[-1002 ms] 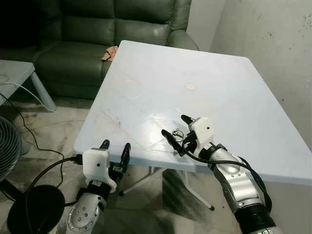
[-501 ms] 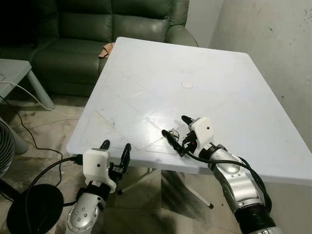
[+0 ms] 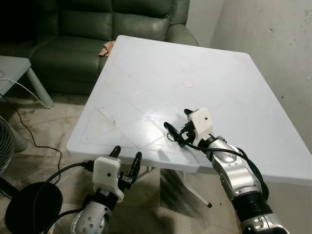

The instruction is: Hang keys on a hook

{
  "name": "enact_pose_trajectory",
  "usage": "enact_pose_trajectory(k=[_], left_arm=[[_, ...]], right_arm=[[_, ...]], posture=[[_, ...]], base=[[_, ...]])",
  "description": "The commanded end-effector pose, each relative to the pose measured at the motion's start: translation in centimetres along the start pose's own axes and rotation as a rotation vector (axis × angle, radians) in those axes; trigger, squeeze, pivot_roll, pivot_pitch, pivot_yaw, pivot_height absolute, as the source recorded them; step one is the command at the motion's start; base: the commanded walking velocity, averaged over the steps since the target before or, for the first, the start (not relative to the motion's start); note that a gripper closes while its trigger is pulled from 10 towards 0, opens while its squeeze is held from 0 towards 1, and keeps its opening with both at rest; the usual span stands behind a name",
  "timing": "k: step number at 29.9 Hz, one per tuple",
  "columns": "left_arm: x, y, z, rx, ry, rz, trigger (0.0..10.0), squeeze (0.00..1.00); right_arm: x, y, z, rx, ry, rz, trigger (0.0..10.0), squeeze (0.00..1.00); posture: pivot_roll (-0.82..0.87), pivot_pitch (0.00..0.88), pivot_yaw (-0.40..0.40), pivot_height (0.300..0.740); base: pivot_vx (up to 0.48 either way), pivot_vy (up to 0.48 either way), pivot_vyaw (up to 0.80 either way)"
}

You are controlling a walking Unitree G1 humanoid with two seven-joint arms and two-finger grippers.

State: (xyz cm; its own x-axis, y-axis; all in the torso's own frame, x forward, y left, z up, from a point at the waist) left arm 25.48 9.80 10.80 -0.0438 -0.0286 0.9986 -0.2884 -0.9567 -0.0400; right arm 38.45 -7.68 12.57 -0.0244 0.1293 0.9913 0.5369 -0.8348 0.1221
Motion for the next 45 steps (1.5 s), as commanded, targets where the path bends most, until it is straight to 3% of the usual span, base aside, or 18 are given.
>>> enact_pose_trajectory(k=[1,11,12,19,20,22,45], left_arm=[[0.0,0.3,-0.3,0.001,-0.009,-0.013,10.0,0.00],[0.0,0.7,-1.3,0.020,-0.026,-0.027,10.0,0.00],[0.0,0.7,-1.3,0.021,-0.027,-0.026,10.0,0.00],[0.1,0.8,-1.5,0.024,-0.032,-0.027,10.0,0.00],[0.1,0.7,-1.6,0.031,-0.035,-0.026,10.0,0.00],[0.1,0.6,-1.9,0.044,-0.042,-0.026,10.0,0.00],[1.3,0.6,-1.4,0.027,-0.020,0.003,10.0,0.00]], right_arm=[[-0.5,-0.2,0.3,-0.004,-0.033,-0.006,10.0,0.00],[-1.1,-1.6,1.2,0.016,-0.071,-0.008,10.0,0.00],[-1.2,-1.8,1.3,0.017,-0.076,-0.008,8.3,0.00],[-1.4,-2.0,1.5,0.014,-0.085,-0.009,8.3,0.00],[-1.5,-2.3,1.6,0.013,-0.090,0.003,1.5,0.00],[-1.6,-2.6,1.8,0.010,-0.095,0.019,0.0,0.00],[-1.2,-2.6,2.0,0.001,-0.071,0.048,0.0,0.00]], posture=[[0.01,0.129,-0.117,0.728],[0.02,0.169,-0.129,0.728],[0.03,0.180,-0.132,0.728],[0.03,0.180,-0.132,0.728],[0.04,0.200,-0.139,0.728],[0.04,0.203,-0.140,0.728],[0.04,0.199,-0.135,0.728]], base=[[0.000,0.000,0.00],[0.000,0.000,0.00],[0.000,0.000,0.00],[0.000,0.000,0.00],[0.000,0.000,0.00],[0.000,0.000,0.00],[0.000,0.000,0.00]])
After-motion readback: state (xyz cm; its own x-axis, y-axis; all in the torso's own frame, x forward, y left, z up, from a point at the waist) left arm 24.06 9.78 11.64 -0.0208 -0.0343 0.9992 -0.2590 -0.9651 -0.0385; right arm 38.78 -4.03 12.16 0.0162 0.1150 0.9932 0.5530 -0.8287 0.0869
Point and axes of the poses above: a point about 5 cm out from each wrist's last joint towards the gripper, its own z axis pointing out of the wrist towards the gripper, its own x axis along the axis of the wrist's last joint, y = z × x, the point moved 6 cm from there along z, pointing out of the wrist towards the gripper, and after that the axes turned 4 degrees about z, right-handed, at the moved point
